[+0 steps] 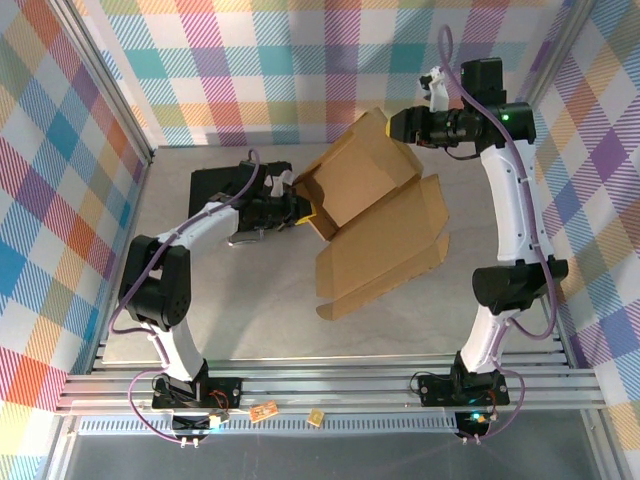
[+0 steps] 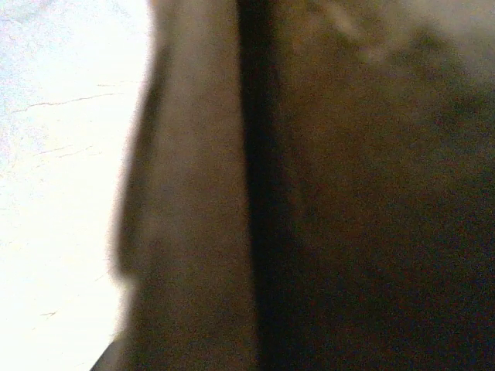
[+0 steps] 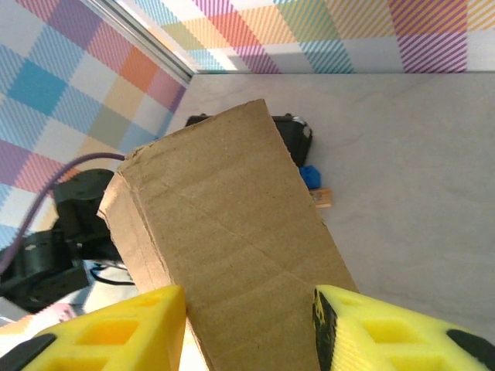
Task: Fold the paper box
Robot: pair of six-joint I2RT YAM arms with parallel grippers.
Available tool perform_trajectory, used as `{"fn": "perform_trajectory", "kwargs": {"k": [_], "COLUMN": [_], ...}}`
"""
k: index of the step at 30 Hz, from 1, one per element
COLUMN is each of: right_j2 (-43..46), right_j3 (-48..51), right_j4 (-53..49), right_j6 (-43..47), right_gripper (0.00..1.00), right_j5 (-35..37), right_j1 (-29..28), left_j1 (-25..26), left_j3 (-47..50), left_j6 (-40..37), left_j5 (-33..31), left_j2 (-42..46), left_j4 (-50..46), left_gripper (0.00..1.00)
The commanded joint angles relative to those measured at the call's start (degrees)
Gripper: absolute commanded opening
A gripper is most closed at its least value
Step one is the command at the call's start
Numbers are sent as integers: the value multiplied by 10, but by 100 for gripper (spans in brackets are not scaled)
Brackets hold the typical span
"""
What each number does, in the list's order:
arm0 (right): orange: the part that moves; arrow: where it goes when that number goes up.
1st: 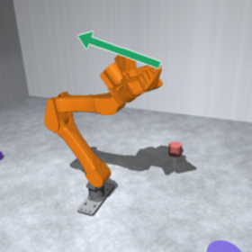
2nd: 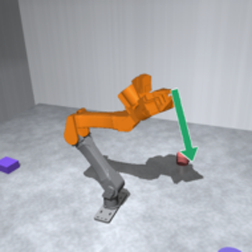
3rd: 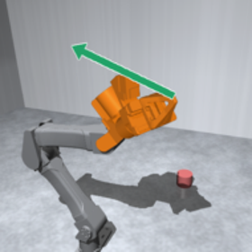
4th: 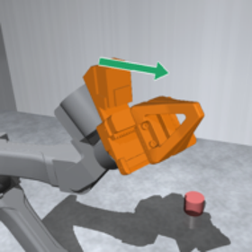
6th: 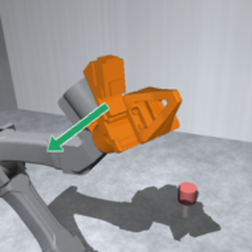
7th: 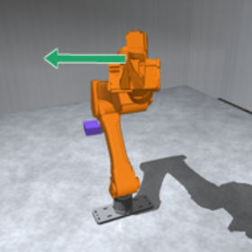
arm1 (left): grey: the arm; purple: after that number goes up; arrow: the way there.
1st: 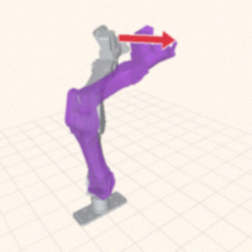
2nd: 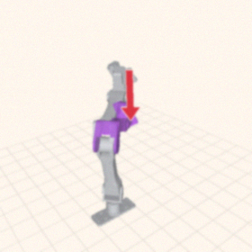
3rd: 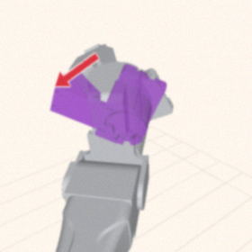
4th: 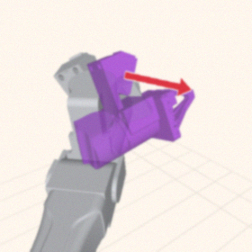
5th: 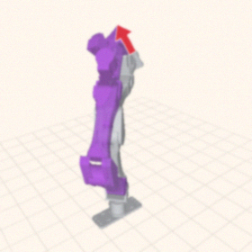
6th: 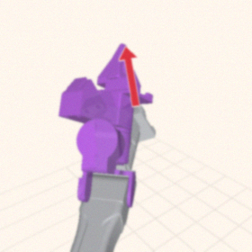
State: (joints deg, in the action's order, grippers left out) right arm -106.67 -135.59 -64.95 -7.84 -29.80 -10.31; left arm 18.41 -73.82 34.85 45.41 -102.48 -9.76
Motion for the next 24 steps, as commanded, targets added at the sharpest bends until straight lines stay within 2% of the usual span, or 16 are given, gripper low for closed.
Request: {"fn": "perform_trajectory", "kwargs": {"k": [1, 10, 19, 24], "right_j2": [2, -2, 3, 7], "right_j3": [-17, -28, -12, 3], "right_j4": [-28, -40, -45, -47], "right_j6": [50, 77, 97, 112], "right_gripper": [46, 49, 53, 53], "right_j5": [69, 135, 164, 218], "right_j1": [-24, -57, -69, -80], "left_j1": [-7, -8, -8, -8], "left_j3": [-24, -39, -52, -64], "left_j6": [-19, -40, -52, -63], "left_j5": [14, 11, 17, 16], "left_j2": [28, 28, 27, 30], "left_j4": [-17, -46, -71, -96], "left_gripper": [0, 0, 0, 0]}}
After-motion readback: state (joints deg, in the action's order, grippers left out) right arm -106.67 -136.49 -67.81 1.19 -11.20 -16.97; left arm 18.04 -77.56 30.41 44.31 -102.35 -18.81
